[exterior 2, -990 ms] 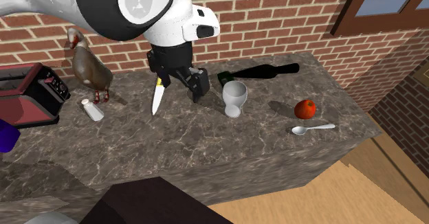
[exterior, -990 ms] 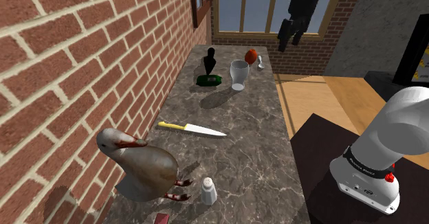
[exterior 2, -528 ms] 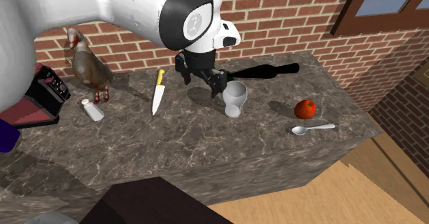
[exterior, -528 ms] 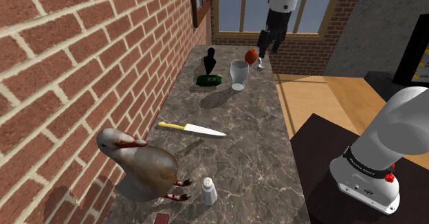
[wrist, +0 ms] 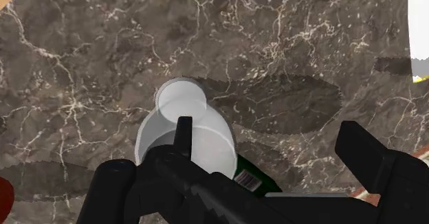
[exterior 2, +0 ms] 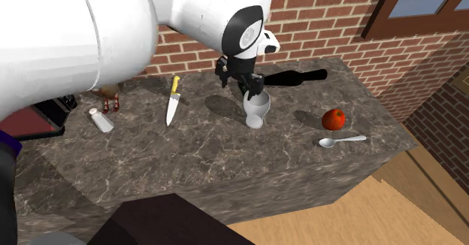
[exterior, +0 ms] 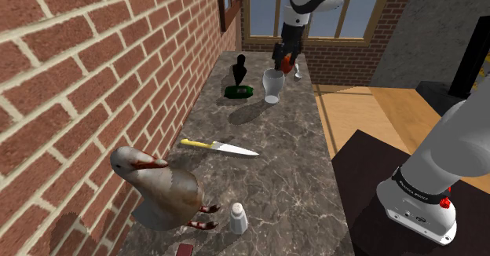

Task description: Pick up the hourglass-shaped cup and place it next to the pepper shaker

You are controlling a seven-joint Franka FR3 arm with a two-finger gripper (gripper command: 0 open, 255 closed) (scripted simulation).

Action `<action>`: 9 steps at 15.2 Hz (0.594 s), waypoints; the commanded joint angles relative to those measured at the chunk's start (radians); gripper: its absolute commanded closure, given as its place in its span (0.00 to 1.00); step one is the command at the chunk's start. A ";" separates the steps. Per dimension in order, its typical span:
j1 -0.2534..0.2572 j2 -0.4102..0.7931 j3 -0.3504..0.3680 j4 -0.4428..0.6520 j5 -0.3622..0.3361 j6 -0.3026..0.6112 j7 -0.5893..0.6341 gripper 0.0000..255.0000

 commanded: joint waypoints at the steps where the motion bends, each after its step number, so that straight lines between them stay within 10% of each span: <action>1: 0.000 0.073 -0.001 0.048 0.013 0.023 -0.011 0.00; 9: -0.006 0.296 0.001 0.216 0.047 0.070 -0.042 0.00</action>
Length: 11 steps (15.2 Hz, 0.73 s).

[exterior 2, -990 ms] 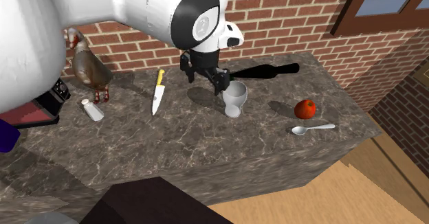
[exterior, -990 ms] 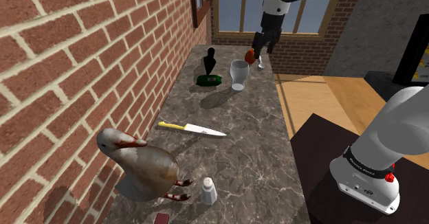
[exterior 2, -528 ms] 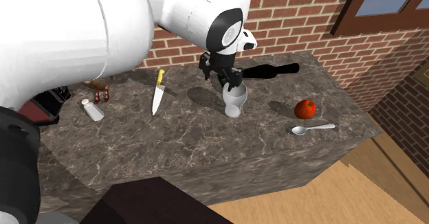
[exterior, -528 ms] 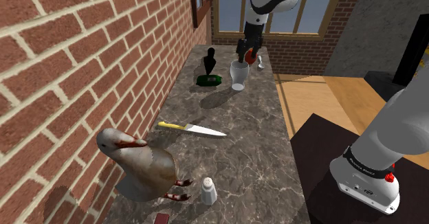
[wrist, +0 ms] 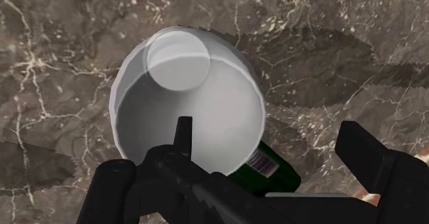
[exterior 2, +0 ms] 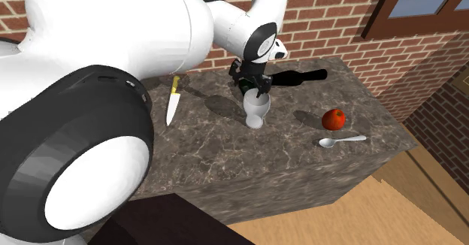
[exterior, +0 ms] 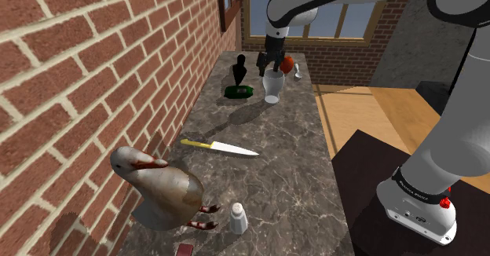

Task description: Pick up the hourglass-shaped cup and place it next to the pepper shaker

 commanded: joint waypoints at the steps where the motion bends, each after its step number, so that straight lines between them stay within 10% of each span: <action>1: 0.001 0.017 0.002 -0.004 0.003 0.021 -0.002 0.00; 11: 0.005 0.041 0.005 -0.033 0.007 0.075 -0.005 0.00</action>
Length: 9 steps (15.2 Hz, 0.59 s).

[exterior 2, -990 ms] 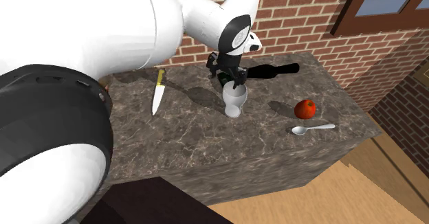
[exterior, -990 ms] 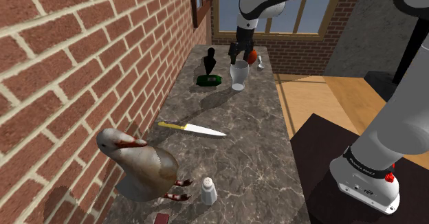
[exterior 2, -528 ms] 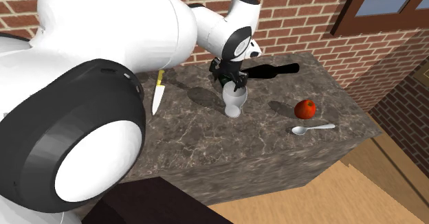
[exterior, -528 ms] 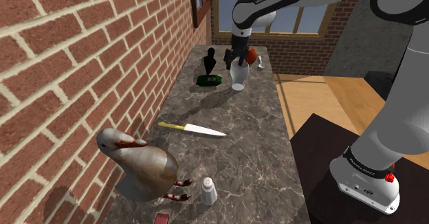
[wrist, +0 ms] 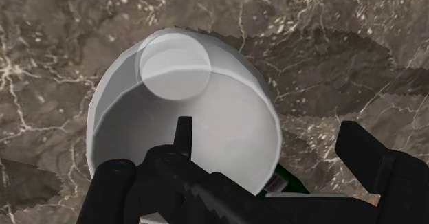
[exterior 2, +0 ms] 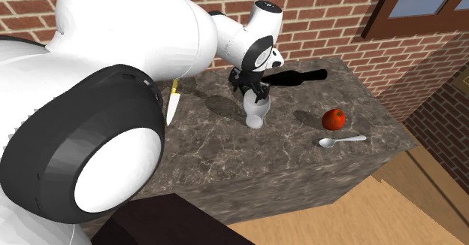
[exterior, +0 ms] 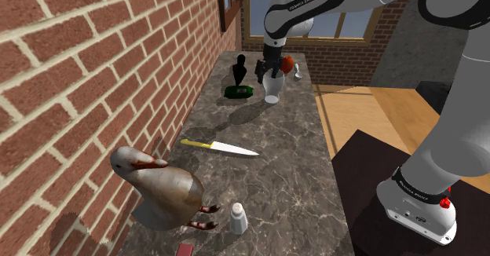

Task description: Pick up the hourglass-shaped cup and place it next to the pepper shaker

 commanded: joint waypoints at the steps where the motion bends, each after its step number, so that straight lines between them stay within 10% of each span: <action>1: 0.000 0.000 0.000 0.000 0.000 0.000 0.000 0.00; 2: 0.000 0.000 0.000 0.000 0.000 0.000 0.000 0.00; 3: 0.000 0.000 0.000 0.000 0.000 0.000 0.000 1.00; 9: 0.000 0.000 0.000 0.000 0.000 0.000 0.000 1.00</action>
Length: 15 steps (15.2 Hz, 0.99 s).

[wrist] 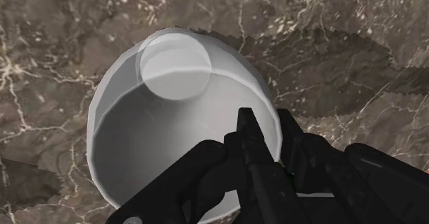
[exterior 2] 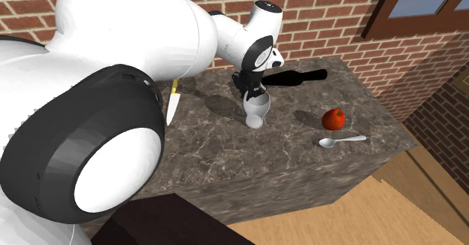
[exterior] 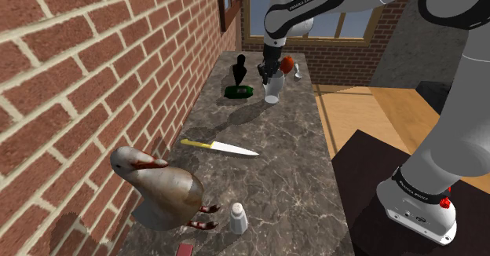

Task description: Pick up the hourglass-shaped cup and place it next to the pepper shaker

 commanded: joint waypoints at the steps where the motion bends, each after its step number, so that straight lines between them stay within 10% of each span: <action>1: 0.000 0.000 0.000 0.000 0.000 0.000 0.000 1.00; 15: -0.001 -0.051 -0.003 0.093 -0.013 -0.143 0.024 1.00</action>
